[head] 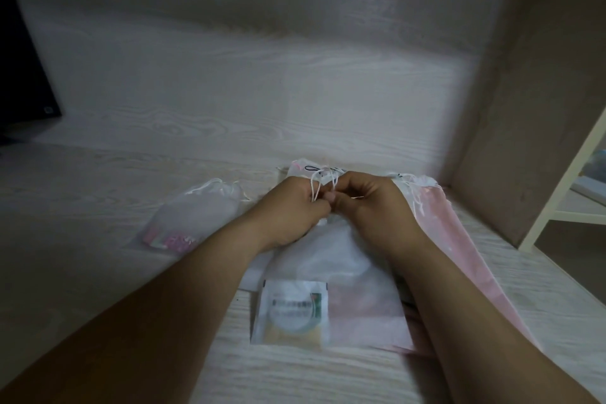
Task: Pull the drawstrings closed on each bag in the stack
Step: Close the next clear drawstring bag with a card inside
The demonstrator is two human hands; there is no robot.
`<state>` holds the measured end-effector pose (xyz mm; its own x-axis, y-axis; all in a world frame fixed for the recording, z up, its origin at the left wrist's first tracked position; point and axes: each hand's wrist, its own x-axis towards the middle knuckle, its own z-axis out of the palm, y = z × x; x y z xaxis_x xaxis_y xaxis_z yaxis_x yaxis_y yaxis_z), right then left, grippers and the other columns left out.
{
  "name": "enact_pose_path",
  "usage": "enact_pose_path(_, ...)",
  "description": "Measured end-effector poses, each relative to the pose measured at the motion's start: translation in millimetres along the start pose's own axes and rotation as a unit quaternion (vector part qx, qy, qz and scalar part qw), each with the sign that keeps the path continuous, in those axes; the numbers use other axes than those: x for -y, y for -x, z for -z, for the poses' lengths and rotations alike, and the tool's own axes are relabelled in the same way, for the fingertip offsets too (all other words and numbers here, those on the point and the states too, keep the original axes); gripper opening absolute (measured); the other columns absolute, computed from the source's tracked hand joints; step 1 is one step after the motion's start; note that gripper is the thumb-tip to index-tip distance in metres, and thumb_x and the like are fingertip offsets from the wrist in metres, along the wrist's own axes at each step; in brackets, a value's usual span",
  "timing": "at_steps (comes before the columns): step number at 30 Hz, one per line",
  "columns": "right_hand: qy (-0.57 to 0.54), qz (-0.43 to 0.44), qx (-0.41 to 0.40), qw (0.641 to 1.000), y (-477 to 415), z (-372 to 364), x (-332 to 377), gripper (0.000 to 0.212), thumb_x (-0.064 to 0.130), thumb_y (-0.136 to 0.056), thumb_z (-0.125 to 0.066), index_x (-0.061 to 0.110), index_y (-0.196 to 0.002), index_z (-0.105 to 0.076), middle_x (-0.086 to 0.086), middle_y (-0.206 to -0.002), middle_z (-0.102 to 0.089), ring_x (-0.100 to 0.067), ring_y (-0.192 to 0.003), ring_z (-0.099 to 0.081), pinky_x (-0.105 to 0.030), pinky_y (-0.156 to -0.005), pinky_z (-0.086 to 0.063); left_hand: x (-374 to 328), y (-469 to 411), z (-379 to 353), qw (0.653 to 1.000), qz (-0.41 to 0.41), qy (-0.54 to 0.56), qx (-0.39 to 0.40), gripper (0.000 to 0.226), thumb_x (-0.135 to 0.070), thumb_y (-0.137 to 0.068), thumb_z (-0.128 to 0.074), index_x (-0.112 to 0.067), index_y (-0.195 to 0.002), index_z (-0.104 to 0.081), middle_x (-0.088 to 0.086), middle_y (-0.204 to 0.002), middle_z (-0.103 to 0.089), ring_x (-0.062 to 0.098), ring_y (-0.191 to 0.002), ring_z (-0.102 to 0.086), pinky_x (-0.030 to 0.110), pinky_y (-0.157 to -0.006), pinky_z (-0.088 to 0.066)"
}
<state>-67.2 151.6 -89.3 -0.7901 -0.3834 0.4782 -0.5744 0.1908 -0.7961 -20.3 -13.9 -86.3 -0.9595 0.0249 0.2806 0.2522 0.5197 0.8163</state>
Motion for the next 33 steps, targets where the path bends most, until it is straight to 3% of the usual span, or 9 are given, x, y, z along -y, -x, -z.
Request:
enact_pose_path(4, -0.074, -0.017, -0.007, 0.997, 0, 5, 2, 0.008, 0.004, -0.092, -0.075, 0.01, -0.086, -0.078, -0.012, -0.09, -0.08, -0.023, -0.086, -0.073, -0.045, -0.089, -0.057, 1, 1, 7, 0.979, 0.067, 0.19, 0.036, 0.009, -0.007, -0.097, -0.064, -0.008, -0.088, -0.064, 0.004, -0.064, -0.056, 0.014, -0.053, -0.046, 0.025, -0.05, -0.035)
enact_pose_path(7, -0.11, -0.031, -0.001, 0.993, 0, 5, 6, 0.008, 0.004, -0.092, -0.075, 0.009, -0.087, -0.077, -0.013, -0.093, -0.079, -0.018, -0.087, -0.072, -0.038, -0.09, -0.056, 7, -1, 11, 0.951, 0.101, 0.283, 0.067, 0.01, -0.012, -0.092, -0.073, -0.009, -0.094, -0.065, 0.005, -0.069, -0.06, 0.015, -0.06, -0.05, 0.027, -0.059, -0.035)
enact_pose_path(11, -0.146, -0.038, -0.004, 0.989, 1, 5, 10, 0.01, 0.001, -0.092, -0.073, 0.008, -0.085, -0.077, -0.018, -0.097, -0.079, -0.019, -0.091, -0.071, -0.037, -0.093, -0.055, 10, -1, 17, 0.922, 0.1, 0.363, 0.093, 0.053, -0.015, -0.078, -0.079, 0.012, -0.121, -0.063, 0.017, -0.094, -0.056, 0.022, -0.076, -0.051, 0.031, -0.072, -0.035)
enact_pose_path(13, -0.167, -0.048, -0.003, 0.985, 2, 5, 13, 0.011, 0.001, -0.093, -0.073, 0.009, -0.086, -0.076, -0.018, -0.093, -0.077, -0.019, -0.087, -0.069, -0.033, -0.088, -0.055, 12, -2, 17, 0.925, 0.096, 0.353, 0.101, 0.059, -0.015, -0.079, -0.082, 0.015, -0.124, -0.058, 0.015, -0.089, -0.057, 0.02, -0.072, -0.051, 0.03, -0.067, -0.04)
enact_pose_path(18, -0.211, -0.071, 0.009, 0.975, 4, 9, 17, 0.014, 0.001, -0.093, -0.071, 0.012, -0.085, -0.075, -0.013, -0.087, -0.068, -0.021, -0.083, -0.062, -0.028, -0.079, -0.052, 12, -1, 18, 0.932, 0.094, 0.333, 0.107, 0.01, -0.01, -0.1, -0.06, -0.003, -0.106, -0.062, 0.007, -0.075, -0.058, 0.012, -0.058, -0.053, 0.022, -0.052, -0.048)
enact_pose_path(22, -0.241, -0.102, 0.001, 0.965, 3, 15, 19, 0.015, 0.012, -0.097, -0.069, 0.014, -0.082, -0.071, -0.005, -0.08, -0.068, -0.016, -0.071, -0.061, -0.025, -0.067, -0.051, 18, -2, 19, 0.965, 0.078, 0.238, 0.077, 0.012, -0.013, -0.097, -0.066, -0.003, -0.102, -0.064, 0.014, -0.089, -0.062, 0.024, -0.076, -0.054, 0.033, -0.069, -0.047)
enact_pose_path(26, -0.248, -0.126, 0.006, 0.961, 1, 17, 22, 0.028, 0.022, -0.104, -0.059, 0.013, -0.079, -0.068, -0.005, -0.078, -0.067, -0.015, -0.066, -0.059, -0.025, -0.062, -0.049, 17, -1, 18, 0.97, 0.072, 0.221, 0.067, 0.041, -0.027, -0.092, -0.07, 0.007, -0.114, -0.063, 0.022, -0.109, -0.069, 0.029, -0.098, -0.059, 0.047, -0.093, -0.046)
enact_pose_path(30, -0.233, -0.118, -0.013, 0.965, 0, 14, 19, 0.035, 0.024, -0.101, -0.056, 0.018, -0.067, -0.062, -0.007, -0.08, -0.065, -0.023, -0.077, -0.054, -0.032, -0.07, -0.045, 23, -4, 20, 0.973, 0.077, 0.199, 0.083, 0.016, -0.022, -0.101, -0.064, -0.009, -0.092, -0.067, 0.002, -0.08, -0.066, 0.016, -0.075, -0.058, 0.03, -0.072, -0.047)
enact_pose_path(33, -0.21, -0.118, -0.034, 0.97, -2, 14, 17, 0.031, 0.032, -0.088, -0.059, 0.022, -0.058, -0.062, -0.009, -0.08, -0.065, -0.025, -0.083, -0.053, -0.04, -0.082, -0.041, 23, -4, 19, 0.979, 0.066, 0.181, 0.071, 0.02, -0.012, -0.103, -0.059, -0.016, -0.083, -0.062, -0.009, -0.066, -0.063, 0.005, -0.06, -0.054, 0.019, -0.057, -0.044)
